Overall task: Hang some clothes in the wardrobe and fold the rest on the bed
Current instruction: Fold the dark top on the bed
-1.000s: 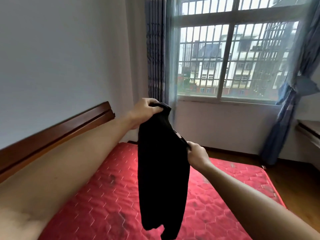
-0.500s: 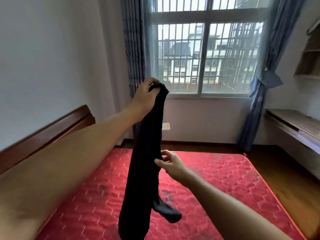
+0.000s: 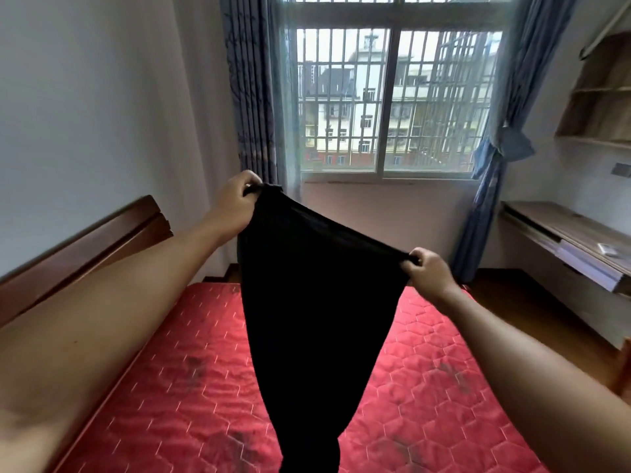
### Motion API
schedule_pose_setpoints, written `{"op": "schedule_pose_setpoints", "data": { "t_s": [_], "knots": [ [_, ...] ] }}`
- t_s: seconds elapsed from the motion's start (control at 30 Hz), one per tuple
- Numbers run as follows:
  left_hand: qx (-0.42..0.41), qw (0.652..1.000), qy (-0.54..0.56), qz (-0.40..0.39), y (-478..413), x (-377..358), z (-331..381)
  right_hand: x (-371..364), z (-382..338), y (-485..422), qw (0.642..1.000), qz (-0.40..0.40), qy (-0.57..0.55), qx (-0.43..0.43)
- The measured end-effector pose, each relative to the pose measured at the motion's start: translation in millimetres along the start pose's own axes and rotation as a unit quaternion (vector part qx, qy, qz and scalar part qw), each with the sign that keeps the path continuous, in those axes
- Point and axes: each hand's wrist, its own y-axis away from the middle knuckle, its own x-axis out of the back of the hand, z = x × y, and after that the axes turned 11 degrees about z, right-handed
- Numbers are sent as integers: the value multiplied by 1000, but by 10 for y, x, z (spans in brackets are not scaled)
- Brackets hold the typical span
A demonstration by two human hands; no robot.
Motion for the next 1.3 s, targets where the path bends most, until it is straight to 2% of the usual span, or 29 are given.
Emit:
{"op": "schedule_pose_setpoints", "data": {
  "t_s": [0.1, 0.2, 0.3, 0.47, 0.63, 0.73, 0.9, 1.0, 1.13, 1.3],
  "knots": [
    [21, 999, -35, -7, 42, -28, -229, 175, -44, -198, 997, 70, -32, 20],
    [44, 998, -41, 1, 85, -117, -343, 257, -74, -312, 994, 78, -75, 28],
    [59, 998, -33, 18, 118, -217, -413, 298, -26, -345, 987, 96, -131, 0],
    [75, 996, -47, 22, 121, -433, -598, 305, 170, -443, 993, 99, -50, 31],
    [79, 996, -43, -3, 140, -701, -866, 272, 446, -532, 997, 62, 5, 38],
    [86, 994, -35, -60, 158, -886, -1047, 275, 647, -635, 999, 7, 40, 28],
    [156, 966, -57, -196, 169, -1249, -1283, 298, 925, -824, 988, -132, 4, -80],
    [178, 952, -78, -237, 123, -1502, -1376, 286, 1074, -954, 974, -189, 16, -120],
    [161, 952, -118, -232, 32, -1788, -1517, 154, 1295, -1200, 973, -181, 78, -120],
    [145, 951, -202, -184, -88, -2114, -1686, -107, 1565, -1478, 982, -86, 156, -57]
  ]
}}
